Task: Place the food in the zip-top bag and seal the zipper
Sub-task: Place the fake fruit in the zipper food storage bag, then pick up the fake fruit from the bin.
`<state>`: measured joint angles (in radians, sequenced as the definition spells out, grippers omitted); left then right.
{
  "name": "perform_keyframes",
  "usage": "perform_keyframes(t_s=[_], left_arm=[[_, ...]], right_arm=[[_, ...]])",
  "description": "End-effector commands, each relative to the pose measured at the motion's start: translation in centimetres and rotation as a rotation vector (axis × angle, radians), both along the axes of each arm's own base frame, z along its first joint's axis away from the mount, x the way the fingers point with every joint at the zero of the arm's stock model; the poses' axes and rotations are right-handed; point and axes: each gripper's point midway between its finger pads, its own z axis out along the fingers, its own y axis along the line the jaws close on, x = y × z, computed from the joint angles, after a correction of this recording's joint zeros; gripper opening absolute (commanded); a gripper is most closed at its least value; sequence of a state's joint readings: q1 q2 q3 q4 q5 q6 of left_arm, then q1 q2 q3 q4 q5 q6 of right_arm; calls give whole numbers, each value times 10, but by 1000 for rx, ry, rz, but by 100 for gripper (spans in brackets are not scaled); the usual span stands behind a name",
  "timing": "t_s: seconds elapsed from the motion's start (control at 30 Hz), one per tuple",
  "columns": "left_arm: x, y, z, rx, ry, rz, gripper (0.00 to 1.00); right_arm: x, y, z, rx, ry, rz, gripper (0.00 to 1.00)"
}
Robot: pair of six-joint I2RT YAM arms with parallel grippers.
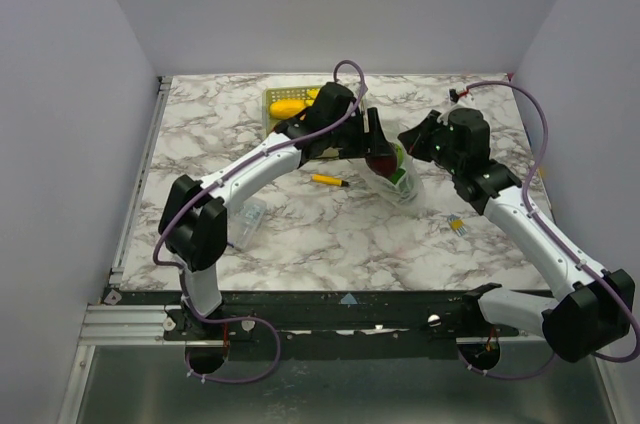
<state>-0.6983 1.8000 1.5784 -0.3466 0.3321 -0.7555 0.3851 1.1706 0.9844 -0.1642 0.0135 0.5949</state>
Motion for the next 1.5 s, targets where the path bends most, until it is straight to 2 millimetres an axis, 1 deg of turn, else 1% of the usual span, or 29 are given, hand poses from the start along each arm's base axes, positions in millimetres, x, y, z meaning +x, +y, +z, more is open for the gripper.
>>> perform_keyframes(t_s=[0.0,0.03,0.13,0.27,0.4,0.47,0.5,0.53,0.63,0.7,0.83,1.0,1.2,1.27,1.3,1.37,1.43,1.47], left_arm=[[5,-12,-14,-22,65,24,51],[7,-14,-15,-21,65,28,53],[11,-17,-25,-1,92,48,59],[12,-19,-38,17,116,63,68],[11,-19,-41,28,110,59,81],[12,-19,-39,23,97,55,85],[1,-27,-37,24,94,28,85],[11,-19,-37,21,93,48,85],[9,-18,-31,13,79,42,85],[7,-15,-26,4,62,34,83],[0,-8,-9,-75,-24,-21,81],[-13,1,24,-169,-131,-134,79],[-14,14,63,-237,-231,-151,79],[-12,23,75,-248,-281,-130,78],[-9,30,82,-252,-314,-99,76],[-1,51,85,-250,-381,10,76],[10,74,91,-265,-441,143,78],[17,85,97,-275,-468,204,79]], right_arm=[[-2,2,7,27,-31,-1,1],[-2,3,6,26,-27,2,0],[-1,4,4,28,-20,2,1],[-1,5,3,24,-23,2,1],[-2,2,2,14,-21,-8,1],[-2,1,2,12,-22,-11,1],[-2,1,1,10,-20,-10,1],[-2,1,0,9,-20,-12,1],[-3,0,-1,7,-18,-12,1],[-3,-1,-1,3,-17,-16,1],[-5,-5,-3,-15,-14,-31,1],[-4,-8,-6,-31,-13,-40,1],[-3,-6,-8,-29,-8,-31,1],[-4,-7,-9,-34,-7,-32,1],[-4,-8,-10,-37,-6,-35,1],[-5,-9,-9,-44,-10,-38,1],[-5,-10,-8,-46,-14,-42,1],[-5,-10,-7,-48,-18,-41,1]])
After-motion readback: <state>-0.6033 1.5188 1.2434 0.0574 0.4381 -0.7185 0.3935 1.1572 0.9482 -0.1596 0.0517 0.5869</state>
